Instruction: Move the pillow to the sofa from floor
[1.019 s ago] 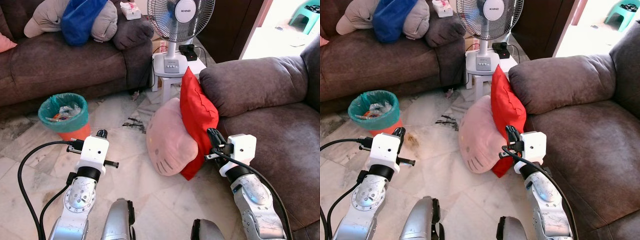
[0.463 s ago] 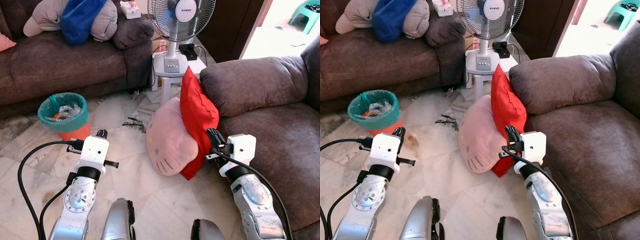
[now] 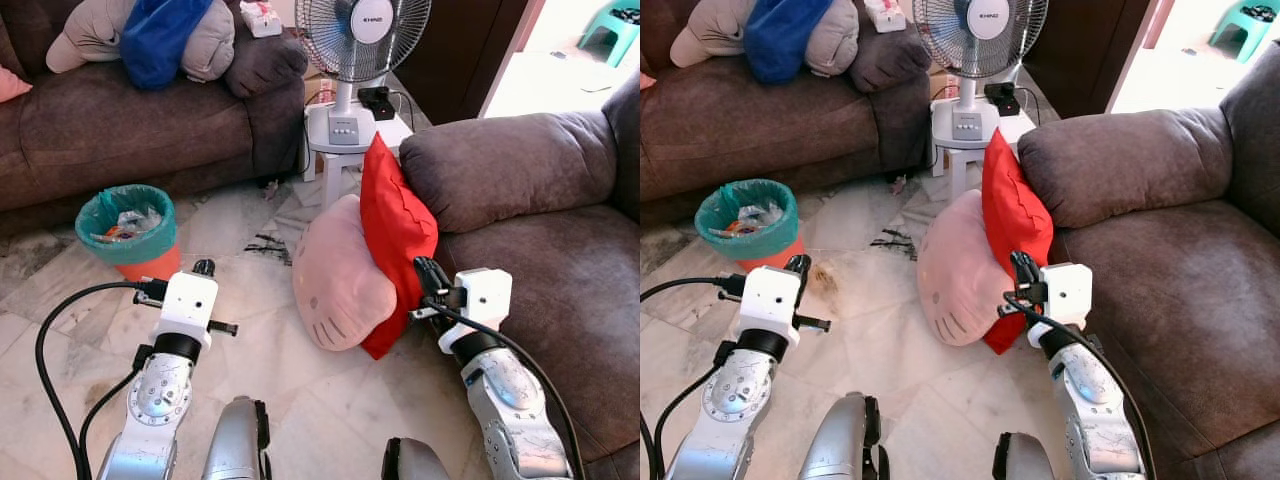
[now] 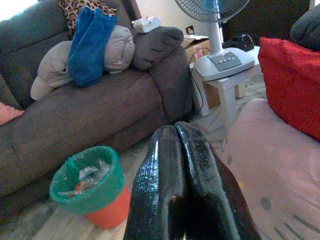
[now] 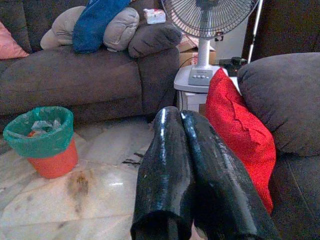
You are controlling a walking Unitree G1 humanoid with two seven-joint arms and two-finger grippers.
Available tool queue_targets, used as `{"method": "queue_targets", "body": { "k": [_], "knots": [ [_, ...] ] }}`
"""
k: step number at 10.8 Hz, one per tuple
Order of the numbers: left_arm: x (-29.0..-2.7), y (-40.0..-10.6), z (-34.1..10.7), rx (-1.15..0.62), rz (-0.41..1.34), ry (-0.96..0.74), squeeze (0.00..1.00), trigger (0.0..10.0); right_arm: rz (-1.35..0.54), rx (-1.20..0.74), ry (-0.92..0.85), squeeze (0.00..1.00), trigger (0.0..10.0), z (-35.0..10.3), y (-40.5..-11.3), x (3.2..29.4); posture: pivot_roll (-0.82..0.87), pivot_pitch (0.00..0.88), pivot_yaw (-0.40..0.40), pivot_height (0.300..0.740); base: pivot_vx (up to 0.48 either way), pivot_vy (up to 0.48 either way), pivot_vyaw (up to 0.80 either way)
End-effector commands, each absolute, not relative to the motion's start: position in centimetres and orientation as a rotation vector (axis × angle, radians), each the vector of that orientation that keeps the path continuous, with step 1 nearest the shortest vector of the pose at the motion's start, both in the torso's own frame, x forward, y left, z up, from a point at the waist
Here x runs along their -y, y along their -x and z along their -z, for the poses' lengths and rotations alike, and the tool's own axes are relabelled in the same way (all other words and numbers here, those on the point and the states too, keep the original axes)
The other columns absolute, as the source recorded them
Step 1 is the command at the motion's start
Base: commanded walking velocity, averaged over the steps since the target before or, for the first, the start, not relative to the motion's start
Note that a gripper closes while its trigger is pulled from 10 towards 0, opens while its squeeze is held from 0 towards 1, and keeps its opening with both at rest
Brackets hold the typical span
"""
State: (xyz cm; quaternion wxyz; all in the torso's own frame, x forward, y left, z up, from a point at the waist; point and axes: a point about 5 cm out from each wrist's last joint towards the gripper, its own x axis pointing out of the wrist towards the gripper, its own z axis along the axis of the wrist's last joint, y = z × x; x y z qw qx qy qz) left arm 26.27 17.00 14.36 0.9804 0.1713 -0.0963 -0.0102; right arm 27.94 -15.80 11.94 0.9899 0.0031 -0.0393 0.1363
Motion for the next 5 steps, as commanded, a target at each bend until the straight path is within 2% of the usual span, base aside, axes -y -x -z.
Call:
{"method": "queue_targets", "body": {
  "k": [1, 5],
  "knots": [
    [-17.17, -26.18, -14.3, 0.187, 0.016, -0.343, 0.0, 10.0, -0.281, 0.064, -0.008, 0.0, 10.0, -11.8, -27.92, 15.64, 0.05, 0.134, -0.032, 0.596, 0.0, 0.0, 0.0],
    [-17.17, -26.21, -14.27, 0.186, 0.017, -0.345, 0.0, 10.0, -0.286, 0.067, -0.02, 0.0, 10.0, -11.79, -27.92, 15.56, 0.05, 0.128, -0.032, 0.532, 0.0, 0.0, 0.0]
  ]
}}
